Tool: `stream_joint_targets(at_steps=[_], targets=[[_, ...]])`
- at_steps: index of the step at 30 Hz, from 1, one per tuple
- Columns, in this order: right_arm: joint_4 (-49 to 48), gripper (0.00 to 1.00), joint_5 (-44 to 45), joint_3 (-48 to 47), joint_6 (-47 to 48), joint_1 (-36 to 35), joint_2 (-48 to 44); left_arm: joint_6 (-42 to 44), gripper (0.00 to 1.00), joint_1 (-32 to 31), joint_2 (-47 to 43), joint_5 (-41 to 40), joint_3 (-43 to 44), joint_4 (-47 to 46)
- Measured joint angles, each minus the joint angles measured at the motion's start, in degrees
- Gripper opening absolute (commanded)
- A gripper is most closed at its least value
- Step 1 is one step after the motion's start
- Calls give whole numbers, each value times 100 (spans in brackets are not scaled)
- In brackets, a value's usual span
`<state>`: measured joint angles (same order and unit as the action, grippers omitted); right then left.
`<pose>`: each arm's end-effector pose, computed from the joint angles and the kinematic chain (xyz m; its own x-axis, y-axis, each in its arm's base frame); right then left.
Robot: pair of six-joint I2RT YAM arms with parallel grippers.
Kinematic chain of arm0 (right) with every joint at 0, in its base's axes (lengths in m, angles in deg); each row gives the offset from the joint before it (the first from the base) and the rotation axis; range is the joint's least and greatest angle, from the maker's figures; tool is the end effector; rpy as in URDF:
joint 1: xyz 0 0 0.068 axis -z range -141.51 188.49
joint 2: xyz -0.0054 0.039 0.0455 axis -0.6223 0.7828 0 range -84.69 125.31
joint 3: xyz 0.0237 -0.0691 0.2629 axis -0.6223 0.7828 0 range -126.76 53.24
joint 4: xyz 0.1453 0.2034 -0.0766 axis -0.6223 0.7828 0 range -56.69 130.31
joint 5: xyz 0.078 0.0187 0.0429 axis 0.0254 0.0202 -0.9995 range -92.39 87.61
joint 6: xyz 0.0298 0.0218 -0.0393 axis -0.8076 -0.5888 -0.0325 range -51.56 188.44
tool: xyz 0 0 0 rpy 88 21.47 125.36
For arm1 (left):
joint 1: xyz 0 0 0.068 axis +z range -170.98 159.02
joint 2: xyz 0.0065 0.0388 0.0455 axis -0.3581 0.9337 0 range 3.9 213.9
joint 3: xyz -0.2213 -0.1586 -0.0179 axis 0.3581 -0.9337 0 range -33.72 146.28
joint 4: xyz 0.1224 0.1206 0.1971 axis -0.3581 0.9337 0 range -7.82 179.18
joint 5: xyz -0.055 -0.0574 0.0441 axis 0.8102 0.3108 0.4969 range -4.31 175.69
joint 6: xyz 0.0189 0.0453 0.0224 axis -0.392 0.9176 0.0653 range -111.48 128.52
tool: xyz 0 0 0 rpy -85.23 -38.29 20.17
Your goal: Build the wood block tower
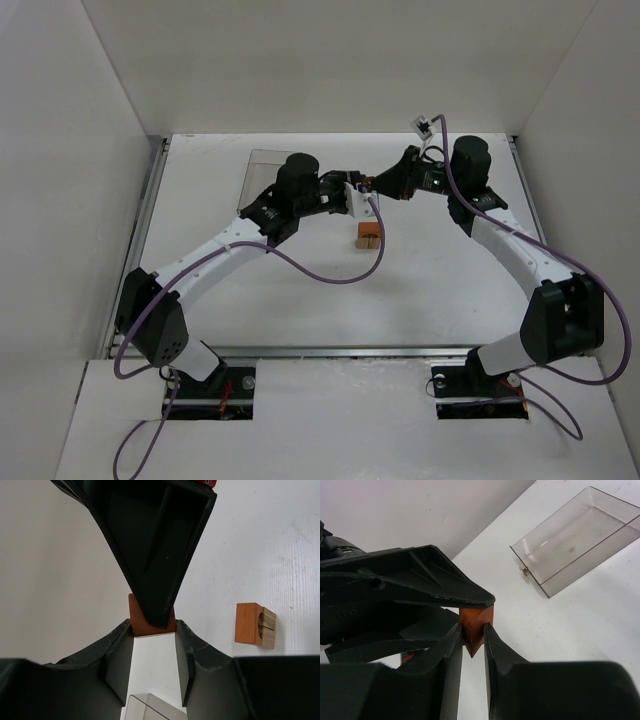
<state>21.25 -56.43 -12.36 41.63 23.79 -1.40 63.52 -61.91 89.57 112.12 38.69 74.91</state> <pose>0.3171 0.1129 0.3492 -0.5033 0.1419 -0.8524 -0.7856 0.3358 0.5197 0.2599 -0.2463 0.3679 0.7093 0.3559 -0.6085 0.5929 0.1656 0.7880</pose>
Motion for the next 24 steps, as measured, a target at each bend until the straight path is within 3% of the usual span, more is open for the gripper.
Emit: stream_joint_targets(at_steps=[2,5,7,12,21,24], targets=[[2,0,0,0,0,0,0,0,18,0,0,0,0,4],[4,1,0,0,0,0,0,-28,17,0,0,0,4,9],[9,7,-2,0,0,0,0,-46,9,0,0,-4,46,83],[7,21,-63,-2,-20,0,2,-68,5,-15,0,-4,328,636],[162,25,-201,-2,-24,-39,55,-61,0,-22,0,59,555,1314],[221,33,-258,-2,-26,-50,96,-68,0,-22,0,72,564,1423]])
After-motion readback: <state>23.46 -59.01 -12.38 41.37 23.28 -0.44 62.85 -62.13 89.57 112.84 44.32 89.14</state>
